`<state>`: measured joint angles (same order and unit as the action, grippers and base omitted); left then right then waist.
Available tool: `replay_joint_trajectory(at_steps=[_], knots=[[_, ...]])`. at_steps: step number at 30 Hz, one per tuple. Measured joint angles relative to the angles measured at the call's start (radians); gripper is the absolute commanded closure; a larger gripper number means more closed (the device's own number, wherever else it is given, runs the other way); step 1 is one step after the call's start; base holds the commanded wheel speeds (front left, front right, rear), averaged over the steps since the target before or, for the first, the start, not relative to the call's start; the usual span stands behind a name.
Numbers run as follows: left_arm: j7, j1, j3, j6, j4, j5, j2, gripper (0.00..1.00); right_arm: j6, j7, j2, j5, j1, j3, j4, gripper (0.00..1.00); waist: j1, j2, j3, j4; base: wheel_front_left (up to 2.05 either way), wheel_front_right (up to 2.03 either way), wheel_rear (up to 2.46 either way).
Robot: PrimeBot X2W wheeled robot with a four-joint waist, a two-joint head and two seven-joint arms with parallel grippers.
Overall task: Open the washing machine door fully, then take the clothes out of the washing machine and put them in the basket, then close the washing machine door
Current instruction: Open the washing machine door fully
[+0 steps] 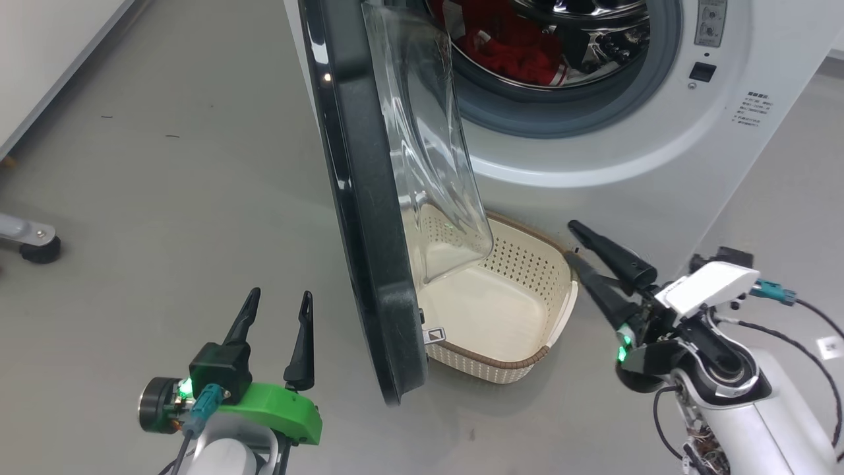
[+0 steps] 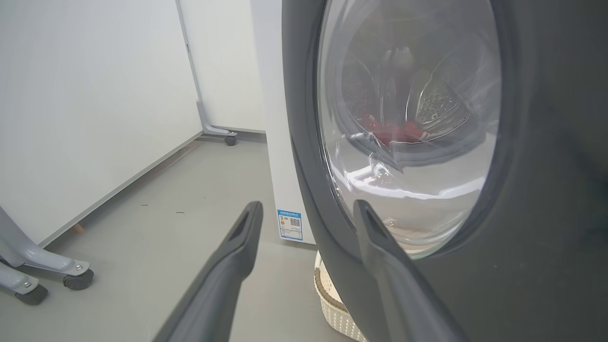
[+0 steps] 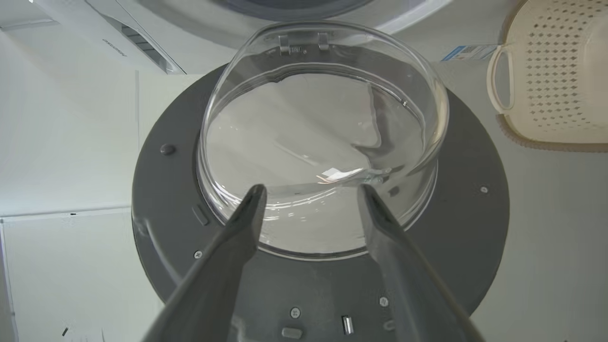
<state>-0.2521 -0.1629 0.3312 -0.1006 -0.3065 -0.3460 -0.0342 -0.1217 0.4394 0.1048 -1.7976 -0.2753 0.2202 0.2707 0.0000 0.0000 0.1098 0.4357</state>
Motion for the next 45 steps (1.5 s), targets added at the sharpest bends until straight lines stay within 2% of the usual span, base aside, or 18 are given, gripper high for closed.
replay_joint_trajectory(at_steps=[9,18,25,26,33,38,43,45], knots=[[0.000,0.001,0.000,0.000,0.002,0.000,0.000,0.00,0.000,-0.299,0.082,0.336,0.041,-0.079,-0.104,0.00,0.0000,0.0000,-0.002,-0.004,0.00,0.00,0.00],[0.000,0.003,-0.001,0.000,0.003,0.000,0.000,0.00,0.000,-0.548,0.194,0.677,0.059,-0.059,-0.169,0.00,0.0000,0.0000,0.000,-0.008,0.00,0.00,0.00],[0.000,0.003,-0.003,0.000,0.003,0.000,0.000,0.00,0.000,-0.740,0.301,1.018,0.078,-0.027,-0.163,0.00,0.0000,0.0000,0.003,-0.010,0.00,0.00,0.00],[0.000,0.003,-0.003,-0.001,0.003,0.000,0.000,0.00,0.004,-0.734,0.306,1.051,0.086,-0.022,-0.158,0.00,0.0000,0.0000,0.003,-0.010,0.00,0.00,0.00],[0.000,0.003,-0.005,-0.003,0.003,0.000,0.000,0.00,0.101,-0.705,0.304,1.241,0.131,0.013,-0.139,0.00,0.0000,0.0000,0.004,-0.010,0.00,0.00,0.00],[0.000,0.003,-0.006,-0.003,0.003,0.000,0.000,0.00,0.150,-0.702,0.256,1.301,0.171,0.022,-0.140,0.00,0.0000,0.0000,0.005,-0.012,0.00,0.00,0.00],[0.000,0.003,-0.006,-0.003,0.003,0.000,0.000,0.00,0.178,-0.700,0.203,1.341,0.198,0.015,-0.152,0.00,0.0000,0.0000,0.007,-0.014,0.00,0.00,0.00],[0.000,0.003,-0.006,-0.003,0.003,0.000,0.000,0.00,0.179,-0.700,0.188,1.358,0.214,0.013,-0.152,0.00,0.0000,0.0000,0.006,-0.014,0.00,0.00,0.00]])
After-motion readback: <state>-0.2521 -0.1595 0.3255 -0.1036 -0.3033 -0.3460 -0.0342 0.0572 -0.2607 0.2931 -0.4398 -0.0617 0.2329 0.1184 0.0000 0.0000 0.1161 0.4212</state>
